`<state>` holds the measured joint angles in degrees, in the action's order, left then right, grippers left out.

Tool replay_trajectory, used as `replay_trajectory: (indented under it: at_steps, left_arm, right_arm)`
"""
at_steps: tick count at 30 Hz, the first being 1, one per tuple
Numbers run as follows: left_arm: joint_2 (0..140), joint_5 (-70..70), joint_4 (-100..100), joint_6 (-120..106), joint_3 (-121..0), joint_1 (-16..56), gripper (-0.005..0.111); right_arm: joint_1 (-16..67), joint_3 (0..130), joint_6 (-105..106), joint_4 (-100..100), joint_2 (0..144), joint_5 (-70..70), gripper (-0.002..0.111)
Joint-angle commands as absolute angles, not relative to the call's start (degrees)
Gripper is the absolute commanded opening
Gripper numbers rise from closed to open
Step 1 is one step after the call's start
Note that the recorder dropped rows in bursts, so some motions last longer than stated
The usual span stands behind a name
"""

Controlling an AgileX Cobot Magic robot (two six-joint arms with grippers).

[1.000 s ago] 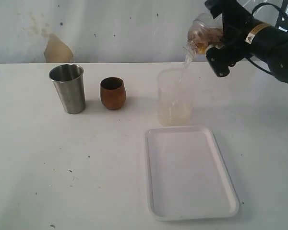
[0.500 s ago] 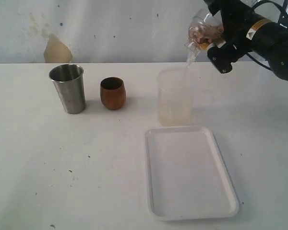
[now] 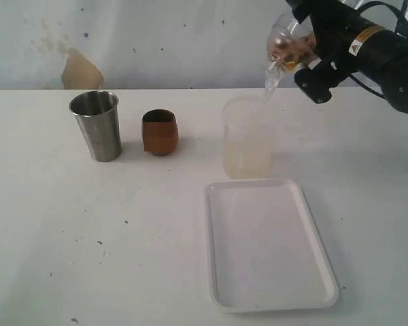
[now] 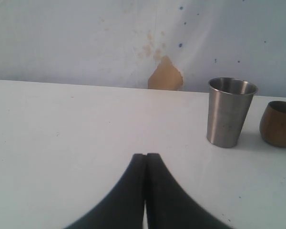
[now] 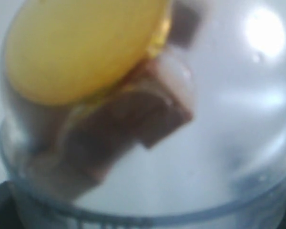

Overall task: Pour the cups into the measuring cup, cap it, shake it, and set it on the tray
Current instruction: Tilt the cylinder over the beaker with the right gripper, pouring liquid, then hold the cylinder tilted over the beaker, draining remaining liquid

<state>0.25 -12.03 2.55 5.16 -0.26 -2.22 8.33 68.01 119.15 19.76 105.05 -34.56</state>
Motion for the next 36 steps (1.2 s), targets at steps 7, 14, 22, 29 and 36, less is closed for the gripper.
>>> replay_trajectory:
  at_steps: [7, 14, 22, 29, 36]
  left_arm:
    - [0.0, -11.52, 2.64, 5.15, 0.0, -2.17, 0.0]
    - [0.0, -11.52, 2.64, 5.15, 0.0, -2.17, 0.0]
    - [0.0, -11.52, 2.64, 5.15, 0.0, -2.17, 0.0]
    - [0.0, -11.52, 2.64, 5.15, 0.0, -2.17, 0.0]
    - [0.0, -11.52, 2.64, 5.15, 0.0, -2.17, 0.0]
  right_arm:
    - [7.98, 68.76, 119.73, 20.88, 104.1, -37.52, 0.0]
    - [7.98, 68.76, 119.73, 21.26, 104.1, -37.52, 0.0]
    - [7.98, 68.76, 121.38, 21.47, 104.1, -37.75, 0.0]
    - [7.98, 68.76, 121.37, 21.56, 104.1, -38.24, 0.0]
    - [7.98, 68.76, 121.49, 22.09, 104.1, -39.96, 0.0]
